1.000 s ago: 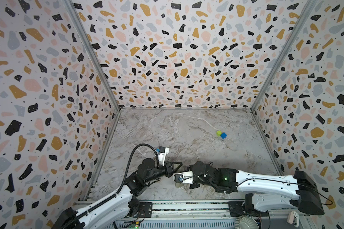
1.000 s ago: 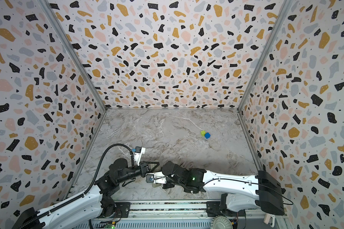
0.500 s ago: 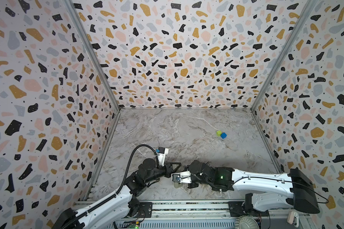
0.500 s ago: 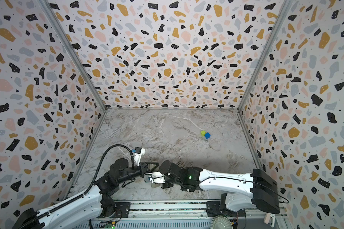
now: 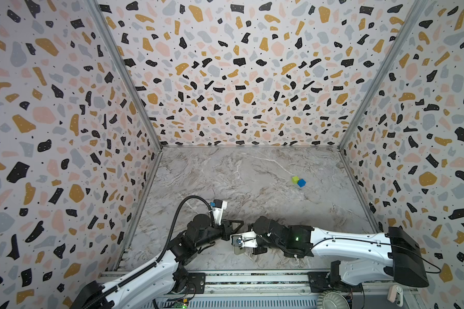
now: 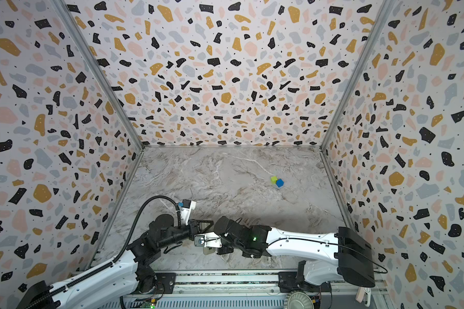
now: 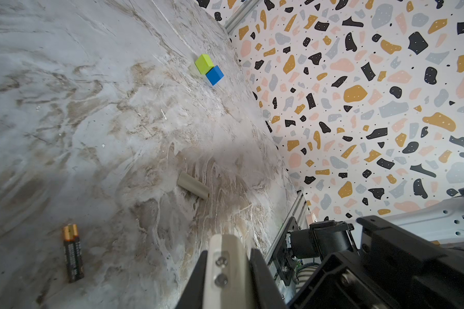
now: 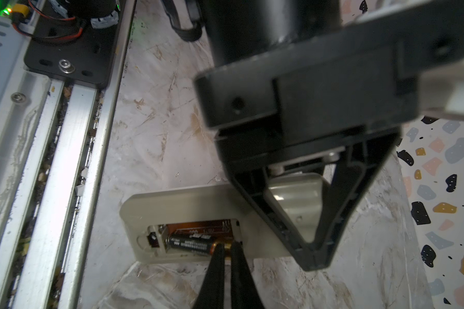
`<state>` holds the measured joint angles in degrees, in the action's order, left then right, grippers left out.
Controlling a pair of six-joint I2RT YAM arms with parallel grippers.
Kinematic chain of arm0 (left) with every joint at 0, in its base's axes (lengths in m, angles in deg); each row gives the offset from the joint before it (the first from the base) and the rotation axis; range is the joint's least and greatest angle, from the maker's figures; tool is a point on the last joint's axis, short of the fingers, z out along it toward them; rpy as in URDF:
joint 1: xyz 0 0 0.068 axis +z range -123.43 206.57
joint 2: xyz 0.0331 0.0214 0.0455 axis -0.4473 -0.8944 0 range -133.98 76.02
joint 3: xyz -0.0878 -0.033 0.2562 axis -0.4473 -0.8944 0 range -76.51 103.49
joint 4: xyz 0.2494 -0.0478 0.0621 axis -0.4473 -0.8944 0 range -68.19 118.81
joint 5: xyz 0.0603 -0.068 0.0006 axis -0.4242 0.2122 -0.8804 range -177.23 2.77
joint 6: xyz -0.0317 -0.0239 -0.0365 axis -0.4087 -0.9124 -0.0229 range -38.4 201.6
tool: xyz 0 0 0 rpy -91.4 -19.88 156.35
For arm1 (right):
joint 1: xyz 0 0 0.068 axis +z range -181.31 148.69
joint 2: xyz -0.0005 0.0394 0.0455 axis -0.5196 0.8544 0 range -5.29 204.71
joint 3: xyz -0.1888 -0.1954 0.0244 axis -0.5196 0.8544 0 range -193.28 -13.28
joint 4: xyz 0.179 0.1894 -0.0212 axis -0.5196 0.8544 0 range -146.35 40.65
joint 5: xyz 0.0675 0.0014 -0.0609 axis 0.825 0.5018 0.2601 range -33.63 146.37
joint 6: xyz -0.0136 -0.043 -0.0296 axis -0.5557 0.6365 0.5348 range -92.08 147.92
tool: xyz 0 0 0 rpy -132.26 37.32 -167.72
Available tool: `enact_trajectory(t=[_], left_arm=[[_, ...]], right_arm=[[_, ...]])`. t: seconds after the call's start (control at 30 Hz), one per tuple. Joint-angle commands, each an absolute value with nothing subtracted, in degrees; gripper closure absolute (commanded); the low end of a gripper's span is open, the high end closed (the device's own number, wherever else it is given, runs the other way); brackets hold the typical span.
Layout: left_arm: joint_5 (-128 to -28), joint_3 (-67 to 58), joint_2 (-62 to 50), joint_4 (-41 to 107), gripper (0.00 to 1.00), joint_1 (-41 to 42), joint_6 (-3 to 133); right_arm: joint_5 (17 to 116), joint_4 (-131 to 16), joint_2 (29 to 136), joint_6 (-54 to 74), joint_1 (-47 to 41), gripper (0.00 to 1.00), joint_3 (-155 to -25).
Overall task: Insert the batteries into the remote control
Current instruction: 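Press the battery down into the compartment with the right gripper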
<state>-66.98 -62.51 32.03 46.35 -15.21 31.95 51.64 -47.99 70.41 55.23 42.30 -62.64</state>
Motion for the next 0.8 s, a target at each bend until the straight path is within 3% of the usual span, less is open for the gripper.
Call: enact_trajectory(t=[0.0,0.77], left_arm=[[-63.3,-60.8,34.2,59.0,1.0,-15.6,29.7],[-63.2,-62.2,35.9,62.4,1.0,-15.6,27.6]], right_arm=[[51.7,-44.3,72.2,54.8,42.0,0.9,-63.0],[49.3,-43.8,73.6,54.9,43.3,0.89,-62.9]])
